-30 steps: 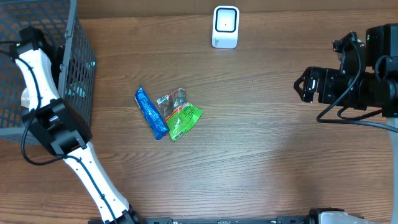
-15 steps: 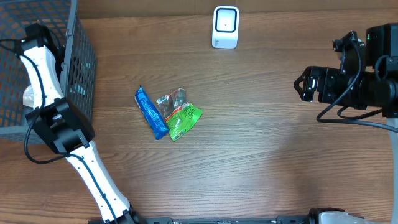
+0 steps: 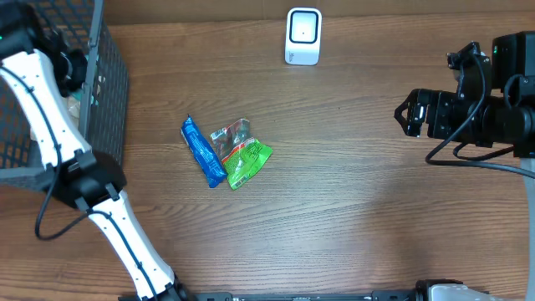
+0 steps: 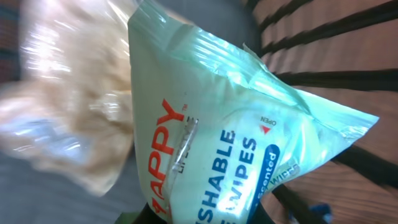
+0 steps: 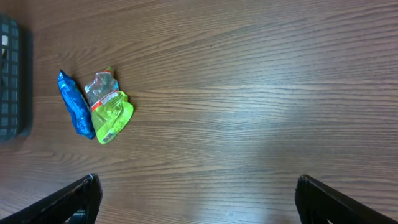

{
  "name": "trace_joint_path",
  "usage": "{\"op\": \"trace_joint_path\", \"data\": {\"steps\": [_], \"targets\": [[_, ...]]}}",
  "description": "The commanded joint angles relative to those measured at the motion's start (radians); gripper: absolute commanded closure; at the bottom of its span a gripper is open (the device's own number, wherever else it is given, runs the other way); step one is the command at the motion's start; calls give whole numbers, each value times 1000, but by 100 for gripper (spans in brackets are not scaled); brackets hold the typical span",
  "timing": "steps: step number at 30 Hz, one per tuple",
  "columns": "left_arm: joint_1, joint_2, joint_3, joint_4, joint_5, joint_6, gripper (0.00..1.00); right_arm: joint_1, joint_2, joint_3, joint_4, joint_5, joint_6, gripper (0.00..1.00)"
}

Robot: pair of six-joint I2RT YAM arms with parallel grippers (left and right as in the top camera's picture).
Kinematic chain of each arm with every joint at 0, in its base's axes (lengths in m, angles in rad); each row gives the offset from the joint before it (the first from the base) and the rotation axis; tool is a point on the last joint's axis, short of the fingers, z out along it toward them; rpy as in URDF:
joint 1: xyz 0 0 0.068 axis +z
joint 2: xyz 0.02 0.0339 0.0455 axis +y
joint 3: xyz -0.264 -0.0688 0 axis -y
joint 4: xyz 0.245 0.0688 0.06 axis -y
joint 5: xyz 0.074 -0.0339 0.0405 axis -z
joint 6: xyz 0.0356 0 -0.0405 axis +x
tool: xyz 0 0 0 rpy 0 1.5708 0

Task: Scan the item barcode
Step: 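Reach into the basket and grasp the light-blue wipes pack, then place the wipes pack on the table next to the other items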

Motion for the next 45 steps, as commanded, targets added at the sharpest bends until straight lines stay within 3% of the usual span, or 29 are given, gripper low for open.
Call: {"op": "trace_joint_path", "data": {"steps": [1, 9, 15, 25, 35, 41, 43, 45], "targets": [[-13, -209, 90, -33, 27, -43, 96, 2, -2, 1, 6, -14, 3, 0], [-78, -475, 82, -62, 78, -42, 96, 2, -2, 1, 5, -14, 3, 0], [-217, -625, -37, -62, 124, -41, 96, 2, -2, 1, 5, -14, 3, 0], [-494, -640, -567, -21, 91, -43, 96, 2, -2, 1, 6, -13, -2, 0], [-644, -627, -1202, 360, 56, -153, 95, 2, -2, 1, 5, 5, -1, 0], [-651, -627, -1419, 535, 48, -227, 96, 2, -2, 1, 5, 5, -1, 0], [-648, -627, -1450, 558, 46, -230, 88, 2, -2, 1, 5, 5, -1, 0], [-647, -627, -1456, 560, 45, -229, 71, 2, -2, 1, 5, 5, -1, 0]]}}
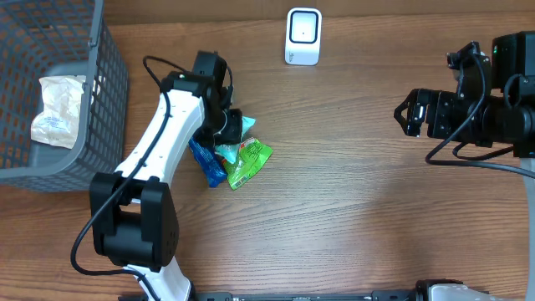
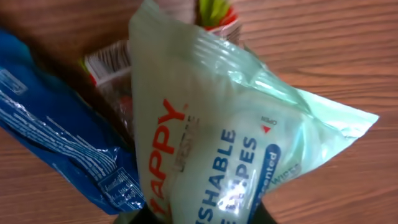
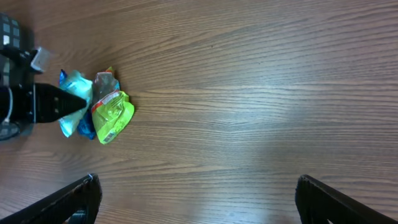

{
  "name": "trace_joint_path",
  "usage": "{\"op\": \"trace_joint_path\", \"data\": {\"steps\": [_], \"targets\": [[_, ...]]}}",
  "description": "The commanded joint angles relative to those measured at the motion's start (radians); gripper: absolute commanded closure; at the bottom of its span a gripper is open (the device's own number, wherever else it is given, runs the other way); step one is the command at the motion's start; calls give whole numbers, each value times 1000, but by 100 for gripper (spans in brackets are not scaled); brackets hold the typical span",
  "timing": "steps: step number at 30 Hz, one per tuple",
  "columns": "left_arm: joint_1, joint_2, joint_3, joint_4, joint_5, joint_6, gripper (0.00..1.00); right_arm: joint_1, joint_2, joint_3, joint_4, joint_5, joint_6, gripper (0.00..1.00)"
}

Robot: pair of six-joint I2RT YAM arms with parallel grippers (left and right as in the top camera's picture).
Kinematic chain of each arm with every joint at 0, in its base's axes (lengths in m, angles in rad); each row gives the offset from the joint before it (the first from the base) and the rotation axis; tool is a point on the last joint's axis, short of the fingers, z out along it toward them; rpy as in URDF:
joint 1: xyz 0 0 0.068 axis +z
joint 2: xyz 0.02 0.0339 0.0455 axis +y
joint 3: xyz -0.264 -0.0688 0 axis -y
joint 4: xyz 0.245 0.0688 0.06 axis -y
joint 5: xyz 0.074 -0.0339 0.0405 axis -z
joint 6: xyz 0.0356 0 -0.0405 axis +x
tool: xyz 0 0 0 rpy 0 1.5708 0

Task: Scan the item barcode
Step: 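Place the wipes pack on the table next to the other items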

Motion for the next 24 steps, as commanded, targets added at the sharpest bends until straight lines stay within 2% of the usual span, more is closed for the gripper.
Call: {"op": "trace_joint_path", "data": {"steps": [1, 3, 6, 10, 16, 20, 24], "targets": [[5, -6, -8, 8, -8, -27, 62, 2, -2, 1, 4, 7, 0, 0], [5, -7, -3, 7, -7, -27, 51, 2, -2, 1, 5, 7, 0, 0], [5, -9, 27, -8, -3, -15, 41, 2, -2, 1, 3, 8, 0, 0], [5, -17, 163, -93, -4, 9, 38, 2, -2, 1, 0, 8, 0, 0], [14, -31, 552, -248, -54, 54, 31, 2, -2, 1, 0, 8, 0, 0], [56, -31, 829, -322, -169, 56, 22, 2, -2, 1, 0, 8, 0, 0], [148, -31, 986, -349, -297, 76, 15, 2, -2, 1, 0, 8, 0, 0]]}}
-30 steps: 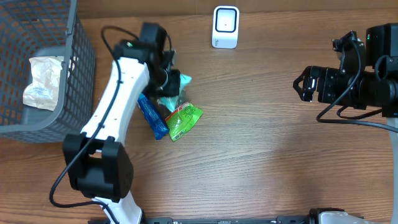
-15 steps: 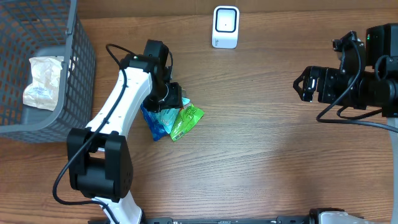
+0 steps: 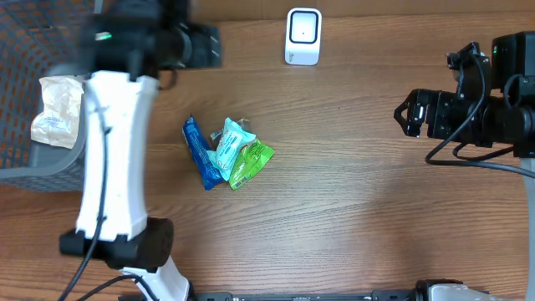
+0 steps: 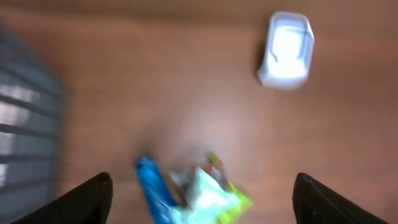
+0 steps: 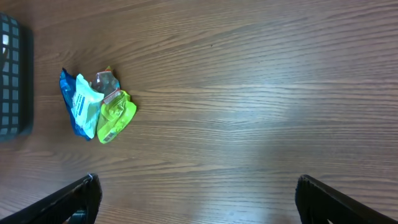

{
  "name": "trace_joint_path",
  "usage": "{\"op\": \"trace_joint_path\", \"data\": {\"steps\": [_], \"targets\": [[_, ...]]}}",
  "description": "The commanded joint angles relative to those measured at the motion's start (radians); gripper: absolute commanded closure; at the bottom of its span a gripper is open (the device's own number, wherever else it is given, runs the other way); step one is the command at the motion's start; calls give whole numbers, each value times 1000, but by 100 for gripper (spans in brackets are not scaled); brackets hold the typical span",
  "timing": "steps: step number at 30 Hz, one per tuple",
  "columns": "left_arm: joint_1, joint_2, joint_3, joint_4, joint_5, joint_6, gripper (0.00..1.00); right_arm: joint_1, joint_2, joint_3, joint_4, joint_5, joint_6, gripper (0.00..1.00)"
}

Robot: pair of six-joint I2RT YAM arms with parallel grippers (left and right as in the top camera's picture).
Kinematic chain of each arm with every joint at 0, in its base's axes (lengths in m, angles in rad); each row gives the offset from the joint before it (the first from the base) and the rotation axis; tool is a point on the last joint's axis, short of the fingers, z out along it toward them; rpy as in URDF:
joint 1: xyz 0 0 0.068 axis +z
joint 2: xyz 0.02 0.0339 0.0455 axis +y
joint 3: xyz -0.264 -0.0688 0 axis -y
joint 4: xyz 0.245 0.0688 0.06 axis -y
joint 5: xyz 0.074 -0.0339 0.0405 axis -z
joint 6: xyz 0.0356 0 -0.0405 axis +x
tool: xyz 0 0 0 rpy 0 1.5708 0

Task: Scan the item barcode
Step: 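Place the wipes pack on the table next to the other items, then reach the left gripper into the basket toward the beige bag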

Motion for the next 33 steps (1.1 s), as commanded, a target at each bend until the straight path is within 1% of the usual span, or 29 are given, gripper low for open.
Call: {"op": "trace_joint_path", "data": {"steps": [1, 6, 8, 9, 13, 16, 18, 21, 29, 33], "targets": [[106, -18, 110, -17, -166, 40, 14, 2, -2, 2, 3, 7, 0, 0], [315, -14, 115, -35, -237, 44, 8, 2, -2, 2, 2, 7, 0, 0], [417, -4, 107, -38, -244, 44, 4, 2, -2, 2, -2, 7, 0, 0], [459, 2, 103, -33, -244, 44, 4, 2, -2, 2, -5, 7, 0, 0], [612, 50, 99, 0, -216, 44, 0, 2, -2, 2, -5, 7, 0, 0], [697, 111, 99, 28, -151, 44, 0, 2, -2, 2, -4, 7, 0, 0], [731, 163, 99, 46, -106, 45, 0, 2, -2, 2, -5, 7, 0, 0], [754, 256, 99, 64, -93, 59, 0, 2, -2, 2, -3, 7, 0, 0], [735, 500, 99, 82, -95, 114, 4, 2, -2, 2, 5, 7, 0, 0], [719, 578, 99, 109, -116, 139, 3, 2, -1, 2, 6, 7, 0, 0]]}}
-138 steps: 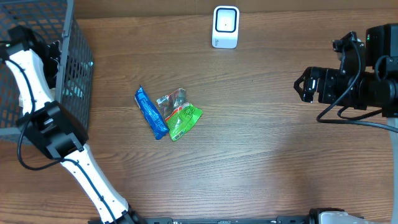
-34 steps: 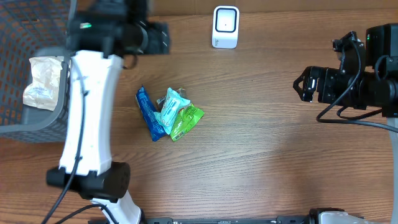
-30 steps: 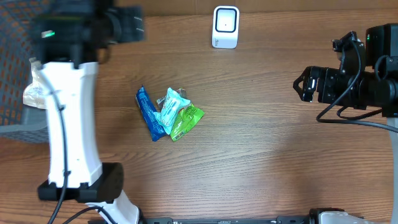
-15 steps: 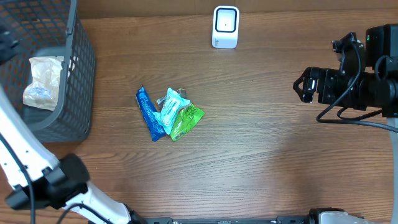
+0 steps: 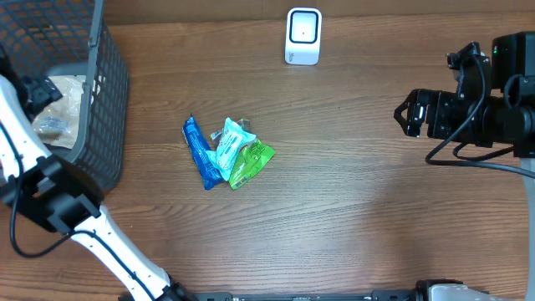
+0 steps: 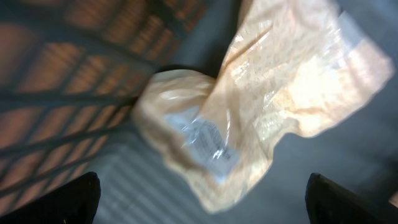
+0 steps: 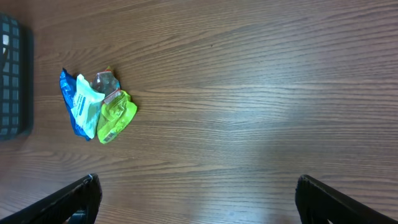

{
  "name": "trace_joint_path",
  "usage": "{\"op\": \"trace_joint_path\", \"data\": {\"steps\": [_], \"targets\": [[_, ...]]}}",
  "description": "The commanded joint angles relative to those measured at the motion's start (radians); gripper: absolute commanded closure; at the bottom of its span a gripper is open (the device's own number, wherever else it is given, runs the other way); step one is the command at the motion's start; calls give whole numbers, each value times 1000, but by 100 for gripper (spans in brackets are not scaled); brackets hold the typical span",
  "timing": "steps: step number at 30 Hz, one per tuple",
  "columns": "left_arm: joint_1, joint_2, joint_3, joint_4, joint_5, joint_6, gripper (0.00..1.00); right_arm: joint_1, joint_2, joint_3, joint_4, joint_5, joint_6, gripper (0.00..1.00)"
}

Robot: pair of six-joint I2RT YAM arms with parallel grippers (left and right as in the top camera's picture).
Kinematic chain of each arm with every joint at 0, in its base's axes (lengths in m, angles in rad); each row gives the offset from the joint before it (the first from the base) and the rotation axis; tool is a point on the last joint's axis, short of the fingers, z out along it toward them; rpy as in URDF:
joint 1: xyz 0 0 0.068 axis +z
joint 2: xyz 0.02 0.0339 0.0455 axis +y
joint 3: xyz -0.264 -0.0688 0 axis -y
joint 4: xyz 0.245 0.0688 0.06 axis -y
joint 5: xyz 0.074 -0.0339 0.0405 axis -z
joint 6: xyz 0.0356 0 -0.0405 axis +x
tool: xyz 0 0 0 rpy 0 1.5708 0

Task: Scan the item barcode
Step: 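Reach the left gripper into the basket toward the beige bag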

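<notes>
A white barcode scanner (image 5: 303, 36) stands at the table's back edge. At mid-table lie a blue packet (image 5: 201, 153), a pale green wipes pack (image 5: 227, 144) and a lime green packet (image 5: 248, 163), touching one another; the right wrist view shows the wipes pack (image 7: 84, 106) too. Inside the grey basket (image 5: 109, 92) lies a crinkly beige bag (image 6: 267, 93). My left gripper (image 6: 202, 205) hangs open just above that bag, with nothing between its fingers. My right gripper (image 7: 199, 199) stands open over bare wood at the far right (image 5: 410, 114).
The basket fills the table's left end, and its wire walls (image 6: 68, 87) rise round my left gripper. Bare wooden tabletop (image 5: 359, 209) lies between the pile and my right arm.
My left gripper was open high over the table, with the scanner and the pile in its view. It is now down inside the basket, open above the beige bag. The pile is unchanged.
My left gripper was in the basket, shut on the wipes pack. Then it held the pack over the blue and lime packets. Then the pack lay on that pile and the gripper was open above the table. It is now back in the basket. My right arm stayed still.
</notes>
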Motion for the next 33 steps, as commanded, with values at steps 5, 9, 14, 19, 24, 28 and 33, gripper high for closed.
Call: {"op": "trace_joint_path", "data": {"steps": [5, 9, 14, 19, 24, 28, 33], "targets": [[-31, 103, -1, 66, -6, 52, 0, 2, 4, 2, 6, 7, 0, 0], [-37, 151, -1, 98, -6, 52, 0, 2, 22, 2, 4, 6, 0, 0], [-40, 205, -1, 100, -11, 52, 0, 2, 59, 2, -13, 6, 4, 0], [-48, 243, -2, 89, -27, 52, 4, 2, 82, 2, -32, 6, 3, 1], [-67, 245, -2, 70, -27, 51, 53, 2, 82, 2, -24, 6, 3, 1], [-89, 245, -2, 45, -26, 47, 96, 2, 82, 2, -24, 6, 3, 1], [-112, 240, 19, -3, -29, 26, 96, 2, 82, 2, -24, 6, 3, 1]]}}
